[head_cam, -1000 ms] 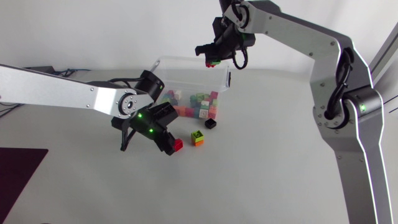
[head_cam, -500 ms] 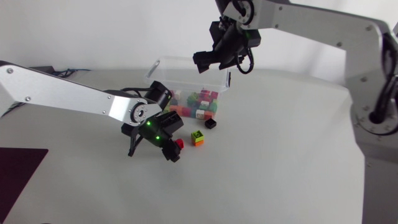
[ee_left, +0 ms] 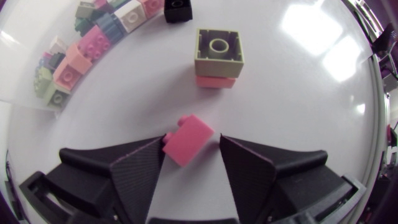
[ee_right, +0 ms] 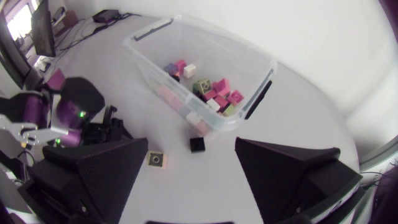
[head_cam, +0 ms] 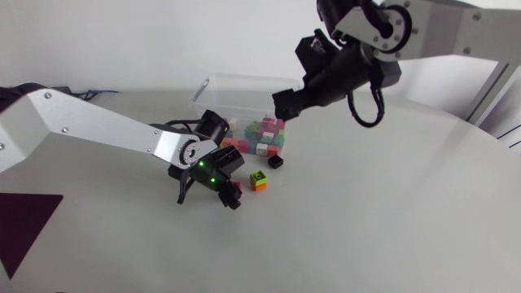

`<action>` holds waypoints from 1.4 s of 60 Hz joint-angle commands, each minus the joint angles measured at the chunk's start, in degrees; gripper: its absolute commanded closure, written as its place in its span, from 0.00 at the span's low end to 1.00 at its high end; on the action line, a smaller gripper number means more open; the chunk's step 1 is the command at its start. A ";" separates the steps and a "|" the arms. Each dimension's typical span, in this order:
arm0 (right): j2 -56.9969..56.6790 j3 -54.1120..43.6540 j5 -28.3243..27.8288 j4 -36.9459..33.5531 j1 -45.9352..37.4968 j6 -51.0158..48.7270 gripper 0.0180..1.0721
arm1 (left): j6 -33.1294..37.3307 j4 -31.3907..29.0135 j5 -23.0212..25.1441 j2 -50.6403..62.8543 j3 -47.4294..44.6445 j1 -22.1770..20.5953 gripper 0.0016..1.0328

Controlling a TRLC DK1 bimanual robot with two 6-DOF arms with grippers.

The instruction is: Place the duplo bricks in the container

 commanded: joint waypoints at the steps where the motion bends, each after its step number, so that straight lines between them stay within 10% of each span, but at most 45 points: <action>1: -3.33 -5.83 -0.49 1.93 0.62 -1.96 0.04 | 0.92 0.77 0.14 1.86 1.45 0.46 0.58; 50: 2.12 -22.00 -5.50 10.72 7.30 -6.18 0.04 | 6.64 -2.13 5.59 -15.28 -6.90 3.44 0.63; 65: 1.94 -21.91 -5.42 9.93 8.17 -6.01 0.04 | 8.39 -3.98 6.30 -7.46 -2.59 2.04 0.22; 84: 0.71 -23.14 -5.24 9.58 8.26 -6.01 0.04 | 6.64 -7.67 5.50 -0.25 4.44 0.19 0.21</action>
